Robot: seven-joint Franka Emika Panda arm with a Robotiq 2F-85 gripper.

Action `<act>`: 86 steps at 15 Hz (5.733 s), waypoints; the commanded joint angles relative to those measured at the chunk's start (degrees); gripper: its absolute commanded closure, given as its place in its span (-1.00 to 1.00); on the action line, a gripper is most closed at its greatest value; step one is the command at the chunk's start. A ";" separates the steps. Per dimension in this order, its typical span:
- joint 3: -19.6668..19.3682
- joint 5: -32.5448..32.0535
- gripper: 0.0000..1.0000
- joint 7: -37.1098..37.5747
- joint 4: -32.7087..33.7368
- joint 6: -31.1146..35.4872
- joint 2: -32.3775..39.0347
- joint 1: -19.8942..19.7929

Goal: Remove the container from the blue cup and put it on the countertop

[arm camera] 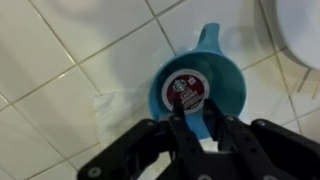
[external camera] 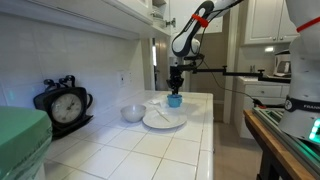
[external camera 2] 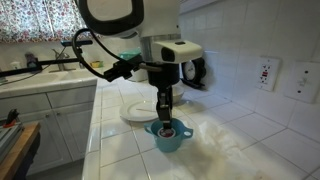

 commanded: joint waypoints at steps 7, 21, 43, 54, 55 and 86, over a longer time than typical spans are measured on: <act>0.17 1.30 -0.27 -0.93 1.36 -2.00 1.50 -0.11; 0.03 1.01 -0.44 -0.76 1.43 -3.02 2.70 -0.10; -0.47 0.16 -0.11 -0.61 2.33 -4.28 4.40 -0.07; -0.46 -0.06 0.50 -0.81 2.34 -5.52 4.32 0.08; -0.54 -0.35 0.51 -0.79 1.95 -5.75 3.56 0.24; 0.00 -8.10 0.52 -2.14 34.67 -24.75 19.68 1.89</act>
